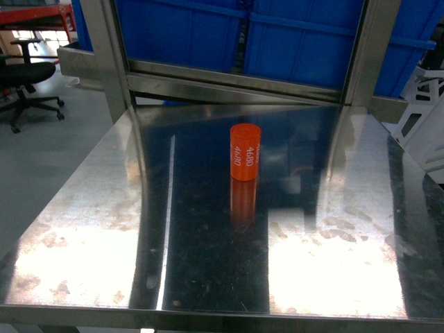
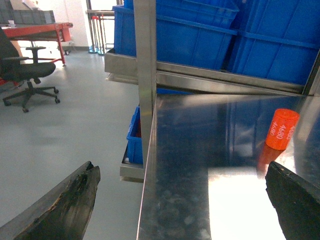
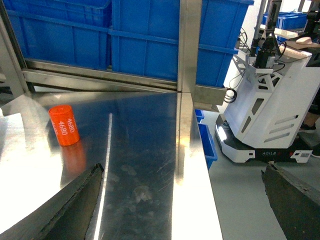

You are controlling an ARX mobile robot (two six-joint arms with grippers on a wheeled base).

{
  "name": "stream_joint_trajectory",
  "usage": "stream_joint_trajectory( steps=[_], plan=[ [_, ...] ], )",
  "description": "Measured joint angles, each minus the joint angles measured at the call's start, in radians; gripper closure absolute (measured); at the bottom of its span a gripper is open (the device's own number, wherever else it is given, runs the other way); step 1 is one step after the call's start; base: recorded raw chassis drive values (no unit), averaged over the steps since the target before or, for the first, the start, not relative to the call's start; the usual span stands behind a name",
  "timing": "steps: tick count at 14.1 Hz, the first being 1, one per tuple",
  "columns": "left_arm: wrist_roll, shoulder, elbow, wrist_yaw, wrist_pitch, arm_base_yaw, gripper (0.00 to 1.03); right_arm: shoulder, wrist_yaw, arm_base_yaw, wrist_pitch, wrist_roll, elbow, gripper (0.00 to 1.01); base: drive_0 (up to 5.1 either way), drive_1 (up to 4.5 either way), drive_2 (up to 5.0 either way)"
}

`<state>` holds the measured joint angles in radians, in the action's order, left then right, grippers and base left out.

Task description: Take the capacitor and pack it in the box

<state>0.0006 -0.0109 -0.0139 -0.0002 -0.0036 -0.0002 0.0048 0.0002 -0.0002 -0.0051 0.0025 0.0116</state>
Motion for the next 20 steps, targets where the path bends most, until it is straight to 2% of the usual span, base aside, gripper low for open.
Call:
stream_joint_trajectory(
  steps=[3, 4, 5, 6, 7, 9, 10, 11, 12, 15, 17, 20],
  plan=[
    [0.000, 0.000, 0.000, 0.000, 0.000, 0.000, 0.05, 0.000, 0.000, 0.000, 0.000, 0.000, 0.000, 0.03, 0.0, 0.00, 0.0],
    [-0.016, -0.007, -0.002, 0.014, -0.014, 0.007, 0.05, 0.000, 0.000, 0.000, 0.000, 0.000, 0.000, 0.03, 0.0, 0.00, 0.0],
    [-0.095, -0.111, -0.004, 0.083, 0.072, 0.064, 0.05, 0.000, 0.000, 0.000, 0.000, 0.000, 0.000, 0.03, 0.0, 0.00, 0.0],
    [-0.151, -0.293, -0.011, 0.076, 0.245, 0.099, 0.05, 0.000, 0.000, 0.000, 0.000, 0.000, 0.000, 0.03, 0.0, 0.00, 0.0],
    [-0.159, -0.494, -0.031, 0.076, 0.451, 0.079, 0.05, 0.000, 0.000, 0.000, -0.001, 0.000, 0.000, 0.03, 0.0, 0.00, 0.0],
    [-0.158, -0.949, -0.210, 0.041, 0.860, -0.019, 0.05, 0.000, 0.000, 0.000, 0.000, 0.000, 0.000, 0.03, 0.0, 0.00, 0.0],
    [-0.152, -1.196, -0.346, -0.005, 1.016, -0.085, 0.05, 0.000, 0.000, 0.000, 0.000, 0.000, 0.000, 0.03, 0.0, 0.00, 0.0],
    [-0.151, -1.392, -0.460, -0.016, 1.066, -0.146, 0.05, 0.000, 0.000, 0.000, 0.000, 0.000, 0.000, 0.03, 0.0, 0.00, 0.0],
    [-0.144, -1.588, -0.591, -0.030, 1.052, -0.212, 0.05, 0.000, 0.000, 0.000, 0.000, 0.000, 0.000, 0.03, 0.0, 0.00, 0.0],
    [-0.140, -1.933, -0.921, -0.053, 0.953, -0.328, 0.05, 0.000, 0.000, 0.000, 0.000, 0.000, 0.000, 0.03, 0.0, 0.00, 0.0],
    [-0.117, -2.060, -1.075, -0.064, 0.915, -0.378, 0.05, 0.000, 0.000, 0.000, 0.000, 0.000, 0.000, 0.03, 0.0, 0.00, 0.0],
    [-0.083, -2.203, -1.213, -0.056, 0.880, -0.419, 0.05, 0.000, 0.000, 0.000, 0.000, 0.000, 0.000, 0.03, 0.0, 0.00, 0.0]
  ],
)
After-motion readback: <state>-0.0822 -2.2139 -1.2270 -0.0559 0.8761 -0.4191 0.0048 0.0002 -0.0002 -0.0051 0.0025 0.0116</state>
